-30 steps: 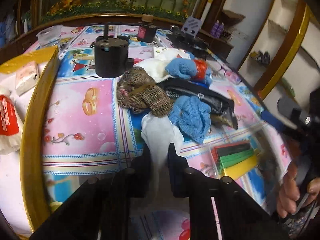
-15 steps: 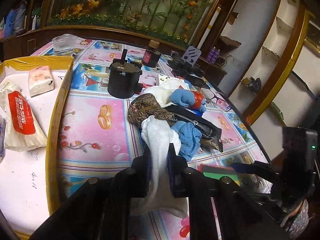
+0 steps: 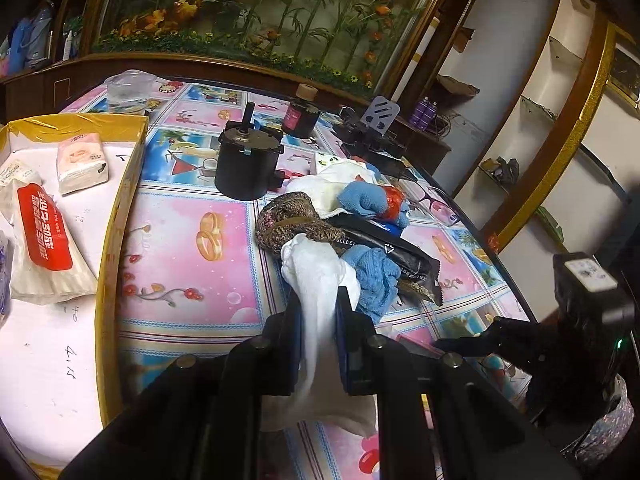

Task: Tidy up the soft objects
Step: 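Grasp the yellow-green sponge pack with the right tool while the left tool holds the cloth, then carry the white cloth and sponge pack over the tray with both tools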

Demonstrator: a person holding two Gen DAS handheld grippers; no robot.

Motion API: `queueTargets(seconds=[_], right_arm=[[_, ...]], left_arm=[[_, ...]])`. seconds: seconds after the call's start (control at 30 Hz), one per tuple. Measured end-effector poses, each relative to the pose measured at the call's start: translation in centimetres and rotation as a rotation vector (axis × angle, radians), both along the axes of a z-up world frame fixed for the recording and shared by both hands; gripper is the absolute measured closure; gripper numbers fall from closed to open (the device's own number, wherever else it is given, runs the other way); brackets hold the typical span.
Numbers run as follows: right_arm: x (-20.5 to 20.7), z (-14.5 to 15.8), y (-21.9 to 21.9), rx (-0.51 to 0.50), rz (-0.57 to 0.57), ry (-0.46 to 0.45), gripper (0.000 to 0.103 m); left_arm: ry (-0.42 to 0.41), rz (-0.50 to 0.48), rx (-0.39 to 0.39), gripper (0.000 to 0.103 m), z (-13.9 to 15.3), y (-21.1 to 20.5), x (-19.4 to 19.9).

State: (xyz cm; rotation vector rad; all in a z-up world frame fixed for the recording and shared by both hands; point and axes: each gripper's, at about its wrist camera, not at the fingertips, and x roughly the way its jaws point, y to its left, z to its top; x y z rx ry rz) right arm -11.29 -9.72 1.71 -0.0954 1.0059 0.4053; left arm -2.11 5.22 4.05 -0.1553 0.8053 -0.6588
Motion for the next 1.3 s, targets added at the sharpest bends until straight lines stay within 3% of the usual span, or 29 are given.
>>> queueTargets(seconds=[0.03,0.07,0.1,0.3,0.57,0.87,1.3], right_arm=[[0.0,0.1,0.2,-0.031,0.002,-0.012,0.04],[0.2,0.3,0.0,-0.032,-0.007,-0.009,0.059],[0.4,0.5,-0.5,-0.003,-0.024,0.002,0.06],[0.7,3.0,-1.8,0.109,-0.094,-0.112,0.061],[2.0,5.0,-3.0,0.317,-0.227,-0.236,0.061],[1.7,4.0,-3.3,0.408,-0.348,-0.249,0.061],[1.2,4.5,-0.4,0.382,-0.314,-0.245,0.061]], left_arm=[[-0.003,-0.002,-0.002,0.089,0.0,0.0,-0.1],[-0.007,-0.004,-0.002,0.089,0.1,0.0,-0.1],[-0.012,-0.006,-0.003,0.089,0.2,0.0,-0.1],[-0.074,-0.015,-0.045,0.089,1.2,0.5,-1.0],[-0.241,0.018,-0.103,0.089,3.5,1.9,-3.1],[-0.212,0.05,-0.132,0.089,3.4,2.9,-2.4],[-0.194,0.11,-0.166,0.089,3.2,6.6,-2.8]])
